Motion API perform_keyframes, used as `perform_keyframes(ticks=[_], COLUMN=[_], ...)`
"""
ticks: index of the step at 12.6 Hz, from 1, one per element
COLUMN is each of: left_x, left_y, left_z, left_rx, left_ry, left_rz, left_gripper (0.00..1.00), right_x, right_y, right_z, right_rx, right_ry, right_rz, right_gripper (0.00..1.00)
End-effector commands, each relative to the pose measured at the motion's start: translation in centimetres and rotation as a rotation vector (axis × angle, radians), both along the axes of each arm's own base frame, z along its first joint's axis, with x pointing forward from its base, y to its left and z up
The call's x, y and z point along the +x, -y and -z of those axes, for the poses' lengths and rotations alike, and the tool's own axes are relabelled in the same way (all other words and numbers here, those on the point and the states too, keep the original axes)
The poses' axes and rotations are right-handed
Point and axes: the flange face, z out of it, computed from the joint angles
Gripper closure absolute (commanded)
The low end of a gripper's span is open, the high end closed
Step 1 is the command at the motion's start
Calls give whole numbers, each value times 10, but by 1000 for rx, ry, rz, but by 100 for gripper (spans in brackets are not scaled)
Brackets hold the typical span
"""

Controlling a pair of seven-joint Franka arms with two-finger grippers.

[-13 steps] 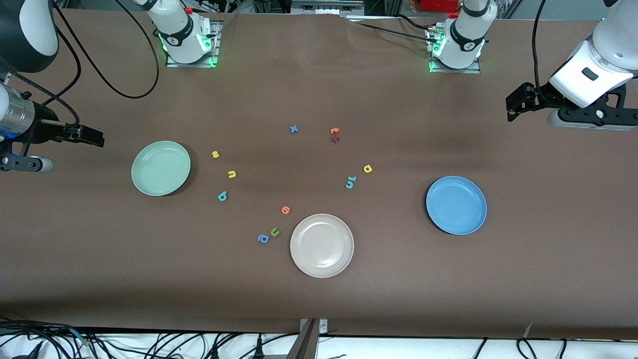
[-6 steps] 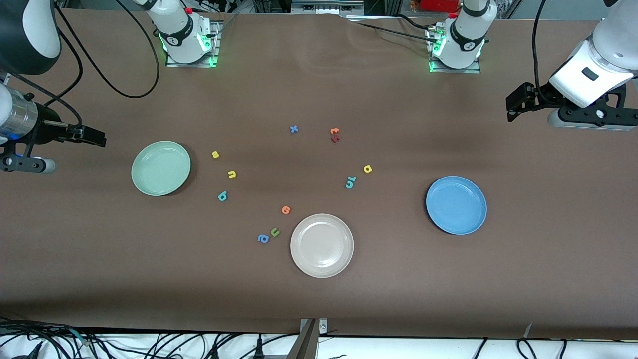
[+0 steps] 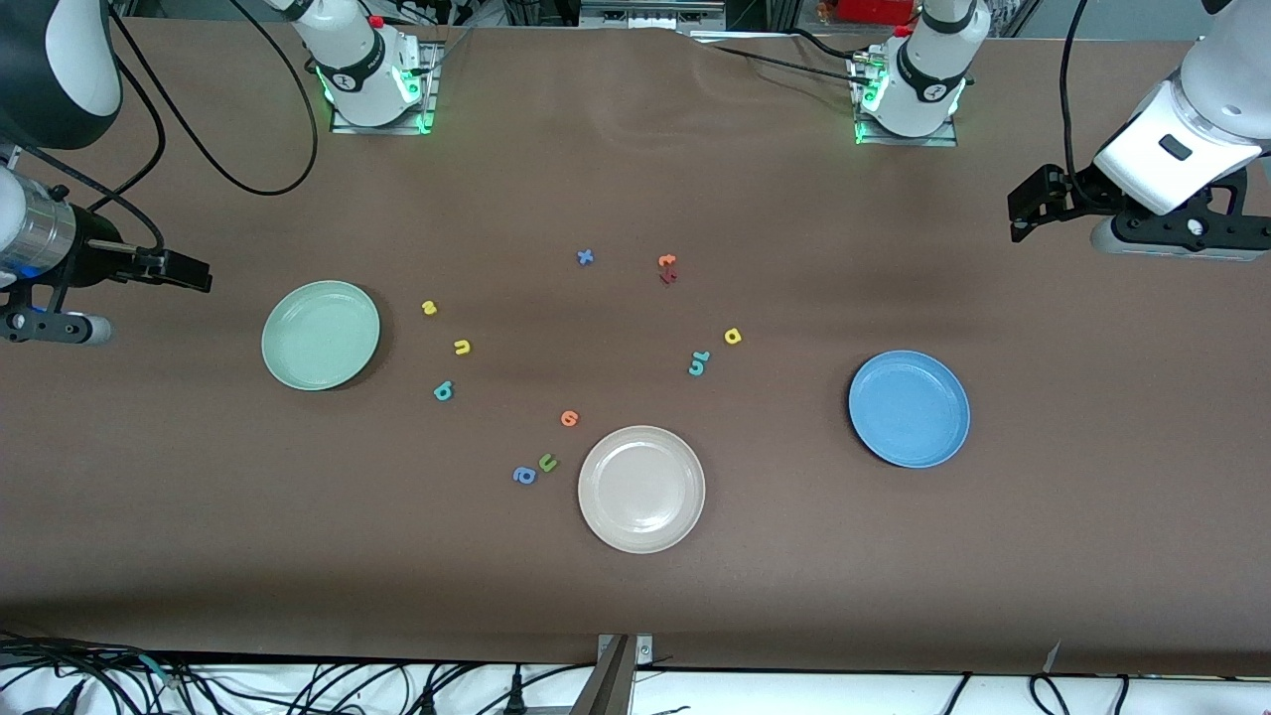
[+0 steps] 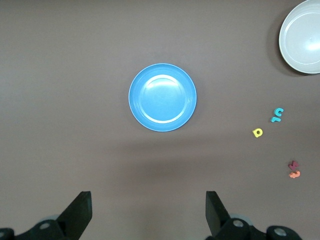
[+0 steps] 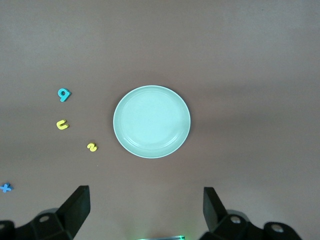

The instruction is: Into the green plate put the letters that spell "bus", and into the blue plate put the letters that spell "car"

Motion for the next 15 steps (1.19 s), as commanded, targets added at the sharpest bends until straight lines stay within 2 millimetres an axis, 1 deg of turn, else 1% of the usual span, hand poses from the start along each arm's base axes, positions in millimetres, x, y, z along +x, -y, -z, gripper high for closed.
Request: perform_keyframes(ticks=[1, 2, 3, 4, 7, 8, 9, 10, 11, 12, 13, 14, 15], left_x=[-3, -3, -3, -3, -3, -3, -2, -2, 2, 1, 8, 13, 17], left_y=[1, 1, 1, 1, 1, 1, 2, 4, 9, 26, 35, 46, 62], left_z=[0, 0, 0, 0, 0, 0, 1, 2, 13, 23, 43, 61, 77], left_rx=[-8, -8, -8, -8, -6, -8, -8, -8, -9, -20, -44, -76, -96], left_ry=[6, 6, 6, 6, 5, 5, 3, 0, -20, -57, -102, -141, -166], left_rz=[6, 5, 5, 5, 3, 3, 6, 11, 28, 60, 73, 86, 106], left_gripper=[0, 0, 0, 0, 0, 0, 0, 0, 0, 0, 0, 0, 0], right_x=[-6, -6, -4, -2, 5, 2, -1, -7, -13, -19, -26, -32, -37], right_y=[-12, -20, -36, -46, -71, -77, -79, -90, -101, -111, -128, -135, -138], right_z=[2, 3, 11, 18, 52, 67, 86, 107, 127, 145, 163, 183, 202], right_rx=[9, 1, -1, 2, 29, 25, 20, 19, 17, 10, 12, 10, 11], right_ry=[-7, -6, -14, -19, -45, -49, -61, -72, -80, -75, -67, -64, -62], right_rz=[18, 47, 61, 76, 150, 162, 175, 162, 159, 186, 182, 186, 187], right_gripper=[0, 0, 0, 0, 0, 0, 0, 0, 0, 0, 0, 0, 1])
